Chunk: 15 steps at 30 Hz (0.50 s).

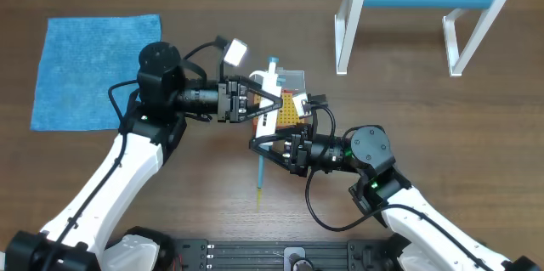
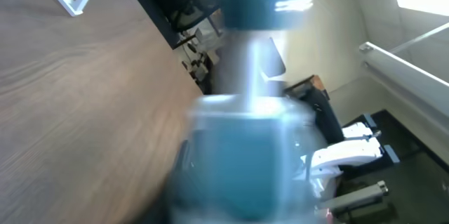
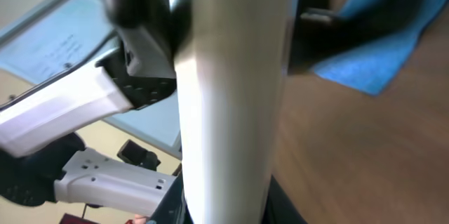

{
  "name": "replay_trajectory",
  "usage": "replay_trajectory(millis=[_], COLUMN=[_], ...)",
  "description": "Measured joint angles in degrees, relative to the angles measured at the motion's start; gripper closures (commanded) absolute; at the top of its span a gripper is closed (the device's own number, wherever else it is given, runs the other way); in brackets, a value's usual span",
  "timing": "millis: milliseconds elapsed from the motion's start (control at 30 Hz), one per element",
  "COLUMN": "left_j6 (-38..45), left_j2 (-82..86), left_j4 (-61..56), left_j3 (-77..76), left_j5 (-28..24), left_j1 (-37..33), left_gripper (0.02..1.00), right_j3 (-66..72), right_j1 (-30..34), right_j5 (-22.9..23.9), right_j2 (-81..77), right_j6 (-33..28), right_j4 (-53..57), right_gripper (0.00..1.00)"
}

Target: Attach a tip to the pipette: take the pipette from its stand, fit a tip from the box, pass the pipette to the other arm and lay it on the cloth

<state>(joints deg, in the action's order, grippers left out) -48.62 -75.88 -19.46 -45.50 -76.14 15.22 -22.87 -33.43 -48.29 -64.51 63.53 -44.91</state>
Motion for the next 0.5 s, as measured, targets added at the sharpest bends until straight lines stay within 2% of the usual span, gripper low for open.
replay_trajectory(millis=[200,233,267,400,500], left_j6=[-0.2,-0.2,-0.2,0.0,0.7], left_j2=[0.1,0.1,0.1,0.0,0.0], left_j4=[0.2,0.2,0.1,1.0,4.3], left_j3=[0.0,0.0,0.0,0.0,0.0], left_j5=[-0.3,-0.2,-0.1,2.0,4.2], left_j1=[0.2,0.2,0.2,0.2,-4.0], left_gripper=[0.991,0.987,0.989,0.989,0.989], right_j3=[0.0,0.0,0.0,0.0,0.0], right_j1=[0.2,0.2,0.3,3.2,10.9], right_j5=[-0.3,-0.3,-0.3,-2.2,-9.5], right_j2=[-0.3,-0.3,-0.3,-0.3,-0.3], right_j6=[0.1,0.1,0.1,-0.3,-1.0], right_j4=[-0.2,-0.2,-0.2,-1.2,-1.2], right_gripper=[0.928,0.893,0.303,0.294,0.292])
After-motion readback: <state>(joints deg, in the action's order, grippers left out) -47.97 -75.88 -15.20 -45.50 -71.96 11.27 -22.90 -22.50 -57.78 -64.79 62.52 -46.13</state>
